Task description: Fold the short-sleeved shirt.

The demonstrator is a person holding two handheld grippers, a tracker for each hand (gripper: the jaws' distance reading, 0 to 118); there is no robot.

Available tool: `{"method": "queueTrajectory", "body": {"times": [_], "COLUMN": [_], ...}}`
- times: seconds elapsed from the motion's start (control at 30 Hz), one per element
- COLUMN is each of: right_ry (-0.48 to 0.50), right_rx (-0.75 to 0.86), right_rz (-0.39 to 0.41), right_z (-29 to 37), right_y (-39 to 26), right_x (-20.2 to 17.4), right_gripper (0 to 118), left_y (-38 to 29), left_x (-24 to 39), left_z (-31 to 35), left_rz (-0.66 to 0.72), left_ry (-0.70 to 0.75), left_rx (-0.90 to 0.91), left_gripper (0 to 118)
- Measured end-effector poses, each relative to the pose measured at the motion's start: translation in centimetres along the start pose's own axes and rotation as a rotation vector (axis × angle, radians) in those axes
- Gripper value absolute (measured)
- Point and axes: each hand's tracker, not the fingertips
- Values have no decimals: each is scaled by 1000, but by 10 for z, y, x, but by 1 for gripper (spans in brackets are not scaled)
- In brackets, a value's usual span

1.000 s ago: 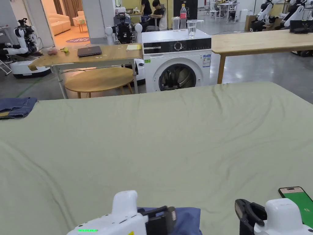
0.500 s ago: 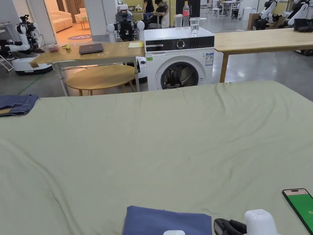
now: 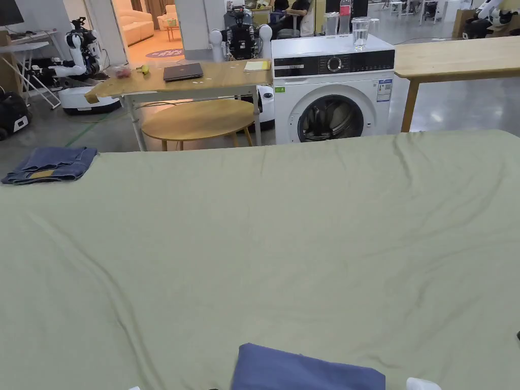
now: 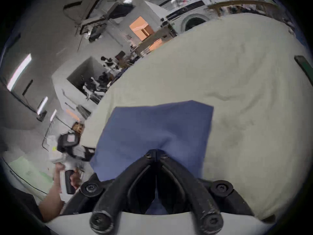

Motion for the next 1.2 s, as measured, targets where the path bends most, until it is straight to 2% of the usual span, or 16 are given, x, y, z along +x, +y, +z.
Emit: {"method": "queueTrajectory", "body": {"times": [0.03, 0.1, 0.17, 0.2, 0.27, 0.3, 0.4, 0.5, 0.63, 0.73, 0.87, 0.97, 1.03, 1.2], "right_ry": [-6, 3, 34, 43, 47, 45, 26, 18, -9, -11, -11, -16, -19, -44], "right_rx": [5, 20, 38, 46, 59, 64, 70, 73, 81, 81, 73, 68, 63, 49], "right_rz": [14, 31, 19, 11, 11, 13, 32, 46, 92, 114, 132, 136, 136, 156], "right_z": [1, 3, 4, 5, 5, 6, 11, 15, 9, -1, -19, -31, -38, -49], "right_y": [1, 2, 0, 0, -2, -2, 0, 5, 11, 12, 10, 5, 3, -2], "right_x": [0, 2, 2, 2, 1, -1, -8, -18, -39, -59, -82, -94, -102, -116], "right_gripper": [1, 1, 1, 1, 0, 0, 0, 0, 0, 0, 0, 0, 0, 0], "left_y": [-3, -6, -11, -12, -14, -17, -4, 25, 84, 140, 216, 260, 283, 306], "left_x": [-7, -12, -10, -8, -1, 5, 16, 30, 14, -14, -57, -79, -96, -135], "left_z": [-12, -33, -61, -72, -91, -96, -83, -37, 44, 109, 194, 248, 276, 317], "left_rz": [73, 114, 178, 169, 113, 69, 54, -141, -206, -249, -187, -204, -199, -123], "left_ry": [-122, -314, -382, -369, -234, -118, -168, -67, 25, 145, 210, 309, 369, 387], "left_rx": [-59, -67, -132, -132, -146, -147, -149, -111, -52, 18, 89, 106, 130, 194], "left_gripper": [118, 118, 115, 107, 46, 27, 27, 27, 27, 27, 27, 27, 27, 27]}}
